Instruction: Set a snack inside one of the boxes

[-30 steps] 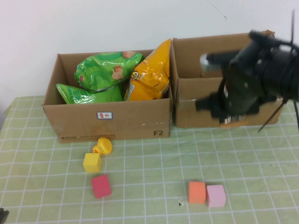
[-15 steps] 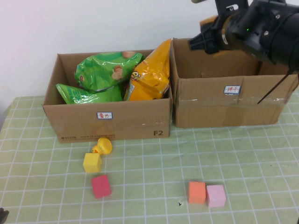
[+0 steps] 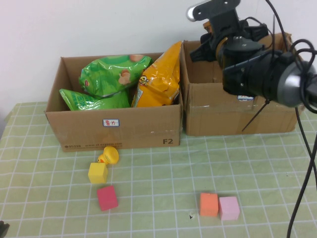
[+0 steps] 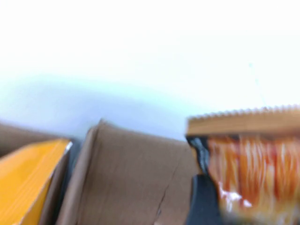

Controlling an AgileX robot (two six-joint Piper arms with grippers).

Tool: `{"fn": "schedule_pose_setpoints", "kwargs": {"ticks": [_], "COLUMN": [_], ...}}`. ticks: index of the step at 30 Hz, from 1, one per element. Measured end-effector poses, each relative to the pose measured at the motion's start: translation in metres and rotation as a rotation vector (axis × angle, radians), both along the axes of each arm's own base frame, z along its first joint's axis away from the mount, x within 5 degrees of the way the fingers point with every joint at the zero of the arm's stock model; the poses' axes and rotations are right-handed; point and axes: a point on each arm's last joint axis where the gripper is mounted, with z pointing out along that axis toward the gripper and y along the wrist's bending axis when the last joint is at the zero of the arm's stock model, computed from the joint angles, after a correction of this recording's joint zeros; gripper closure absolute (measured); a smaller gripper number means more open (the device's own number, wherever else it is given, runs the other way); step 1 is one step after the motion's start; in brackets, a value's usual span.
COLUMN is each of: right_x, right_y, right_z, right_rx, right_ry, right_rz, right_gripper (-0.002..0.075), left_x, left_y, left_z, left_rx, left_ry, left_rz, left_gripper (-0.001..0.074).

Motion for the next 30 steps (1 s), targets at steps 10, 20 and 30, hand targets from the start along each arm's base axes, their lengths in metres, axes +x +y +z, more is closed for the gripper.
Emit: {"fn": "schedule_pose_setpoints", "kwargs": {"ticks": [10,20,30], "right_x": [0.004,-0.011,-0.051], "right_y": [0.001,-0.003,-0.021], "right_z": [0.0,0.012,0.081], "right_rx": [0.071,0.39,0.215], "right_ry": [-0.054,0.107,0.165], "right_rz": [-0.035,-0.124,-0.021], "right_gripper": [0.0262,0.0482,0.0722], "left_x": [0.0,0.0,0.0], "left_y": [0.0,0.001,0.001], "left_z": [0.0,0.0,0.0], "left_rx": [0.003,0.014,0.015], "left_ry": [-0.001,-0.006,-0.007], "left_rz": [0.0,0.002,0.004], "left_gripper": [0.0737,0.0737,0.0737]}}
